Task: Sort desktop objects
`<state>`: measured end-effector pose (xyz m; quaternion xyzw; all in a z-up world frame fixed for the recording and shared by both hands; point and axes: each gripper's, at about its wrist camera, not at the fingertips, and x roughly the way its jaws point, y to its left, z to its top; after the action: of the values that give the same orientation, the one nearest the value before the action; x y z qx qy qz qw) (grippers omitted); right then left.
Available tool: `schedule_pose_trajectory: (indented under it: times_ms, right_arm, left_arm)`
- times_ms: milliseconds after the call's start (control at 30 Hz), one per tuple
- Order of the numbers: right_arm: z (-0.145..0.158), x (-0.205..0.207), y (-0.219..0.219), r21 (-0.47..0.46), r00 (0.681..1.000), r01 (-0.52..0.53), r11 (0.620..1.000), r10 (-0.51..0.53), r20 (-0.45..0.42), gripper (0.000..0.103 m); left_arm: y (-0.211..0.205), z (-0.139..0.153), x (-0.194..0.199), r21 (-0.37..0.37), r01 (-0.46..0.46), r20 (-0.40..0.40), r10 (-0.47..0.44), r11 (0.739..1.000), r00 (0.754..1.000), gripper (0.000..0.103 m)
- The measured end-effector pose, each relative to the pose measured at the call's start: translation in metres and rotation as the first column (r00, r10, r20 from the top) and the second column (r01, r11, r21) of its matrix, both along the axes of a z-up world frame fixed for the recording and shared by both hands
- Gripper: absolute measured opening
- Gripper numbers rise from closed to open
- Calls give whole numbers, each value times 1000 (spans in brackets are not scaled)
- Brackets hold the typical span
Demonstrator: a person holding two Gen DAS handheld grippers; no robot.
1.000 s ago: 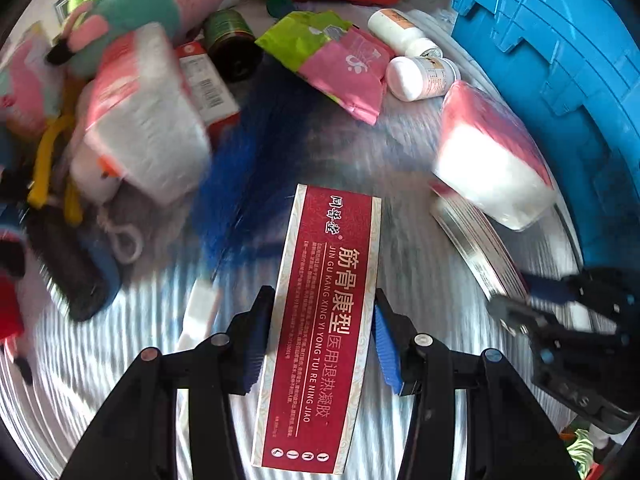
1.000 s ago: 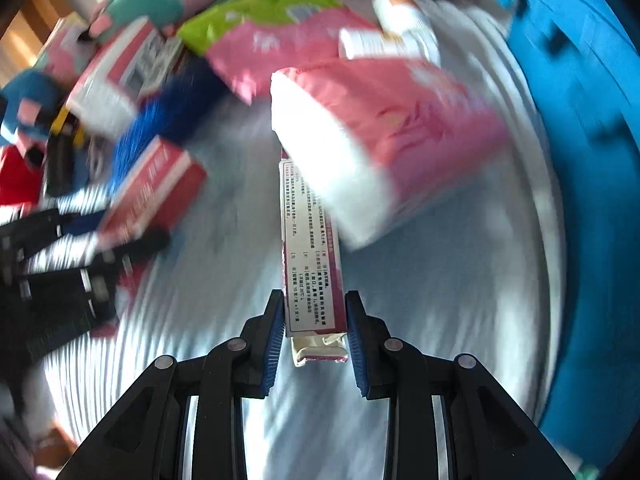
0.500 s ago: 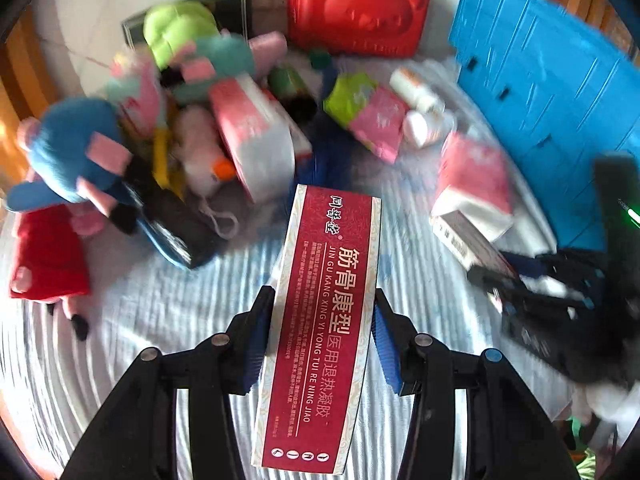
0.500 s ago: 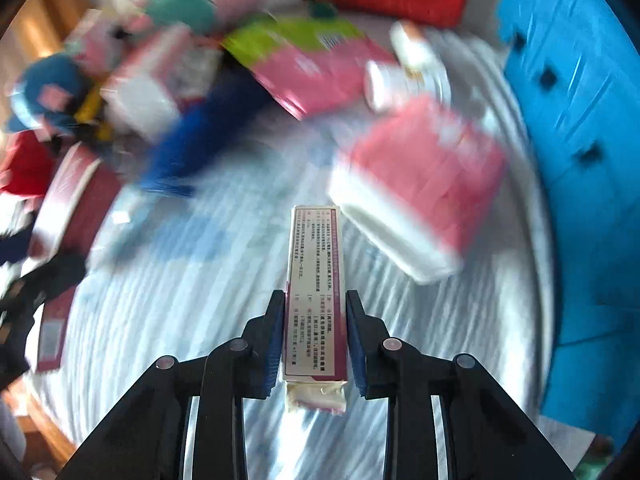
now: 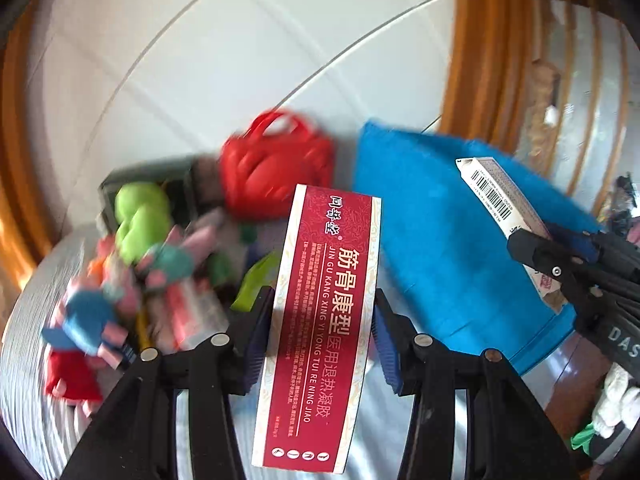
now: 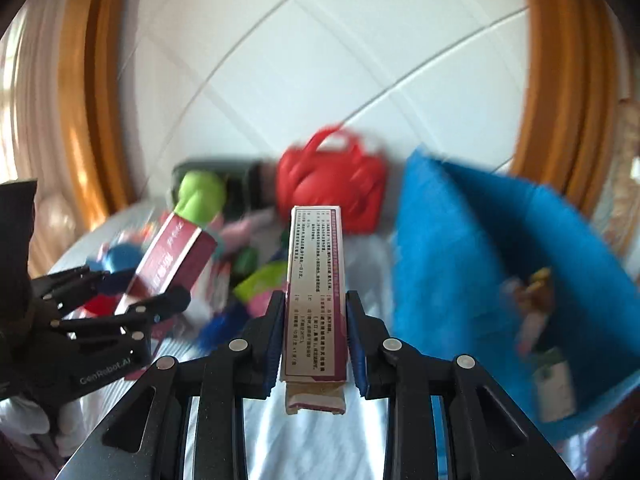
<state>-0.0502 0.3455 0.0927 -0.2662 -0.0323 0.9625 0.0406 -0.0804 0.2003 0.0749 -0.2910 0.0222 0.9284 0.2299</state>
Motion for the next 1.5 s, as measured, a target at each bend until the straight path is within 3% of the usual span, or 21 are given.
schedule_pose_trajectory:
  times_ms: [100,200,233,367,567,600,633,667,700,733,767,933,1000,1300,1500]
  right_arm:
    - [21,21,38,21,996,75,997,-74,-48,28]
    - [23,31,82,32,988,148,989,-146,-58,28]
    - [21,31,95,37,984,170,985,-168,-54,28]
    - [14,47,152,30,975,222,975,-221,-37,28]
    - [2,53,214,71,952,306,949,-307,-4,29]
    - [-2,52,224,87,945,326,941,-328,6,29]
    - [-7,52,234,80,938,344,935,-346,13,31]
    - [-10,56,243,70,935,352,933,-354,20,41]
    - [-14,56,249,62,934,353,933,-356,27,60]
    - [-17,56,252,54,934,354,934,-355,27,70]
    - [-19,57,252,51,935,352,935,-354,23,84]
    - [-9,58,222,10,961,276,961,-275,-30,90]
    - [2,60,199,-12,970,232,973,-232,-76,100]
    - [30,52,80,-77,980,66,995,-79,-180,103]
    - [3,32,2,-113,989,55,992,-70,-128,103]
  left_arm:
    - [42,28,10,15,41,-72,-40,999,997,46]
    - [88,47,17,21,90,-112,-88,996,990,46]
    - [105,52,17,17,99,-124,-97,995,988,40]
    - [159,59,16,15,130,-116,-127,991,985,36]
    - [189,60,18,9,77,-133,-75,997,988,37]
    - [188,58,16,8,61,-127,-60,998,990,40]
    - [186,53,14,7,54,-119,-53,999,991,51]
    - [180,47,10,3,31,-104,-31,1000,994,67]
    - [176,42,9,-3,14,-100,-14,1000,995,73]
    - [170,38,8,-11,-9,-98,8,1000,995,81]
    - [162,31,7,-20,-31,-99,29,999,995,81]
    - [109,-2,-8,-49,-122,-21,121,991,992,81]
    - [83,-17,-13,-68,-152,9,152,986,988,81]
    - [-27,-67,-30,-143,-184,111,200,973,973,81]
    - [-62,-96,-53,-176,-101,170,131,979,977,81]
